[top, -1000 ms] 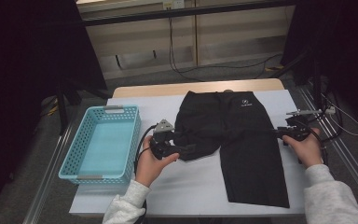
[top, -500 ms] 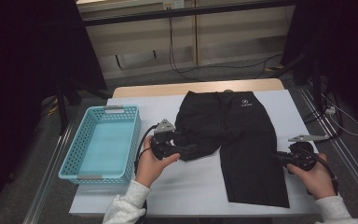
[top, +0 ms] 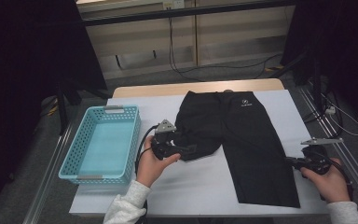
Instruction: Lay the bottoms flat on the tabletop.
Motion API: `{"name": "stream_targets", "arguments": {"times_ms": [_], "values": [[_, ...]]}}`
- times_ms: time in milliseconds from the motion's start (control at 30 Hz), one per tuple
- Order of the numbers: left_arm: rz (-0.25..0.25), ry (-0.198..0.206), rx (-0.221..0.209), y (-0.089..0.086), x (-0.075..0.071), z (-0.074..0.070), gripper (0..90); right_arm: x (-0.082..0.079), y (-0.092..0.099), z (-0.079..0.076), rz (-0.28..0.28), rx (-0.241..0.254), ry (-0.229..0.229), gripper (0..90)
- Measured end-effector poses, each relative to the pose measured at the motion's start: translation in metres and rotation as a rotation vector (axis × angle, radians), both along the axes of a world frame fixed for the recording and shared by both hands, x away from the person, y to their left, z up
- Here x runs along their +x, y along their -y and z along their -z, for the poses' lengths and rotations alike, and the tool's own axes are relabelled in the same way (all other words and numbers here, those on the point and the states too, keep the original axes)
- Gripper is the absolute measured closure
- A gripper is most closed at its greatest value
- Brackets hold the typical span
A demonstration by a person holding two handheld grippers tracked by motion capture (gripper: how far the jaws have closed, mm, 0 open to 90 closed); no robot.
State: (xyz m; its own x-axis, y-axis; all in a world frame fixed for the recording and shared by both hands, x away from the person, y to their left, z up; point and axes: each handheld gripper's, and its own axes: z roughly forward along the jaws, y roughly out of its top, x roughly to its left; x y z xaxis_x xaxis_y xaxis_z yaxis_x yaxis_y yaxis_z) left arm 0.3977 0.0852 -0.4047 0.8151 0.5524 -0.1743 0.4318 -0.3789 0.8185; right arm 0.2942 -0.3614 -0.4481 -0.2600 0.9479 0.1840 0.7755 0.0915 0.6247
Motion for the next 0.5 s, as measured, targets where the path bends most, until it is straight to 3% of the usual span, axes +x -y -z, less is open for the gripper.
{"name": "stream_targets", "arguments": {"times_ms": [67,133,233,333,500], "values": [[0.001,-0.003,0.004,0.001,-0.001,0.000,18.0,0.000,0.002,0.001,0.001,0.018,0.001,89.8],[0.003,-0.004,0.004,0.003,-0.001,0.001,18.0,0.000,0.001,0.000,0.001,0.003,0.002,88.4],[0.010,-0.006,0.009,0.004,-0.002,0.001,18.0,-0.001,-0.001,0.000,-0.017,0.010,0.012,74.1],[0.012,-0.006,0.011,0.004,-0.002,0.001,18.0,-0.002,-0.006,-0.003,-0.016,-0.054,0.043,67.4],[0.010,-0.004,0.008,0.004,-0.003,0.001,18.0,-0.001,-0.021,-0.011,-0.062,-0.058,0.122,55.9]]}}
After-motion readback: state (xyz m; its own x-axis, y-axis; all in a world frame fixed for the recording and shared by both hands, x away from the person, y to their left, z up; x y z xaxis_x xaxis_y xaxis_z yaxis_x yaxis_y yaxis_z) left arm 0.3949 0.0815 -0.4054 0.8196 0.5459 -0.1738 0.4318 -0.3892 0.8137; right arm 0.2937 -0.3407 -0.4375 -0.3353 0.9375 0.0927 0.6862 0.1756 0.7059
